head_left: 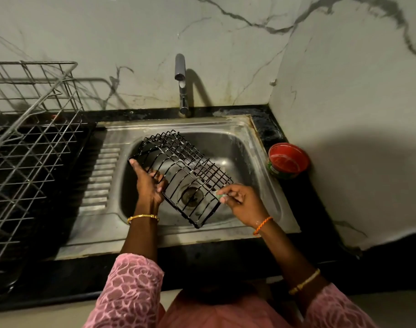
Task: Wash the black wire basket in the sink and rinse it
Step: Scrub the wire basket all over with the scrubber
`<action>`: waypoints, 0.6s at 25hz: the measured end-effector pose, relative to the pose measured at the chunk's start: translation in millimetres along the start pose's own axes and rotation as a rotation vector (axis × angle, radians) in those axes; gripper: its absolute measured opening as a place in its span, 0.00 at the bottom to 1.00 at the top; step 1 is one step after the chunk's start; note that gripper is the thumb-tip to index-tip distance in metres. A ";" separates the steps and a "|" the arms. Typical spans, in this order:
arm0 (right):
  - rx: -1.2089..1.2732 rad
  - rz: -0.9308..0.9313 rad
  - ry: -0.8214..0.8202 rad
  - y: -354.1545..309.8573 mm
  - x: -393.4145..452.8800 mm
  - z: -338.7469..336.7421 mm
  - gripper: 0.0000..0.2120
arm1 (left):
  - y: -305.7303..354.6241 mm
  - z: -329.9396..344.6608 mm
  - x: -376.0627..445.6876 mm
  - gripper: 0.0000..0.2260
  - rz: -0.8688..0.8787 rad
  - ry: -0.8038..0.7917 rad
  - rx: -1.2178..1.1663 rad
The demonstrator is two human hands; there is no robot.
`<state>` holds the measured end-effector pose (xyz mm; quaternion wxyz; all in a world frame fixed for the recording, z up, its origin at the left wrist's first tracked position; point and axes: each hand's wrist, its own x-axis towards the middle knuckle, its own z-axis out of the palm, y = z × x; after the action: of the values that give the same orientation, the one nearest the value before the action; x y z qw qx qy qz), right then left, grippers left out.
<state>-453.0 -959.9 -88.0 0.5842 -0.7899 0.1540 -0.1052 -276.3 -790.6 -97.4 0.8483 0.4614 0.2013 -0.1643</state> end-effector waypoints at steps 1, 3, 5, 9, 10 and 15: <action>0.006 -0.022 0.025 -1.5 4.8 5.8 0.10 | -0.1 -1.4 -0.3 0.31 -0.001 0.013 -0.001; 0.018 -0.067 0.071 -12.1 21.8 19.2 0.10 | 1.3 -3.0 -2.2 0.34 -0.021 0.019 0.022; 0.010 -0.123 0.092 -31.9 50.8 33.9 0.10 | 4.7 0.6 -12.0 0.29 -0.027 -0.024 0.025; 0.068 -0.188 0.056 -84.2 121.6 59.5 0.08 | 10.6 16.9 -31.5 0.25 -0.020 -0.099 0.045; 0.059 -0.207 0.069 -95.4 135.1 62.9 0.07 | 11.1 20.2 -34.2 0.25 -0.021 -0.092 0.055; -0.117 -0.334 -0.002 -129.2 157.4 57.2 0.07 | 10.4 24.3 -37.9 0.24 -0.014 -0.094 0.055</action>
<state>-271.2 -931.7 16.4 0.5117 -0.8374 0.0258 -0.1906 -299.7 -802.2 -59.3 0.8426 0.4749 0.1600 -0.1972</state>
